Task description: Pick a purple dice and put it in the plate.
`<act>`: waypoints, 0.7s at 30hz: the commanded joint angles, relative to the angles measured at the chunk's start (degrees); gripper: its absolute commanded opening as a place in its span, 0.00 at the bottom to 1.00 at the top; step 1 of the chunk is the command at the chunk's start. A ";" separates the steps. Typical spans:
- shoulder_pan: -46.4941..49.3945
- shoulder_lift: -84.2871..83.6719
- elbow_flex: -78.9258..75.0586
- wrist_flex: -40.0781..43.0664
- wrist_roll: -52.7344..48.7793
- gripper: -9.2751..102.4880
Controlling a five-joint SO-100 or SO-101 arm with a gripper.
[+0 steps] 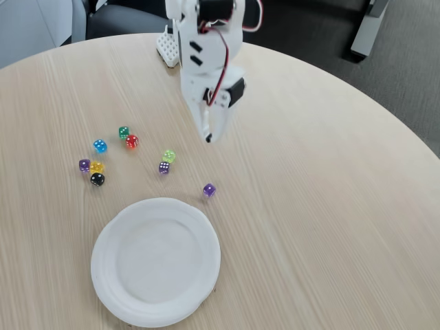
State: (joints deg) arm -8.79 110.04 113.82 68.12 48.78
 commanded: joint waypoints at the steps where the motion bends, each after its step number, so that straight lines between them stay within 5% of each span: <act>1: 0.53 -3.78 -5.71 6.86 1.05 0.08; 10: 1.58 -9.93 -8.26 12.92 -11.51 0.08; 21: 17.05 -15.12 -8.17 10.99 -19.25 0.14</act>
State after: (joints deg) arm 6.86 95.45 107.05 79.89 30.85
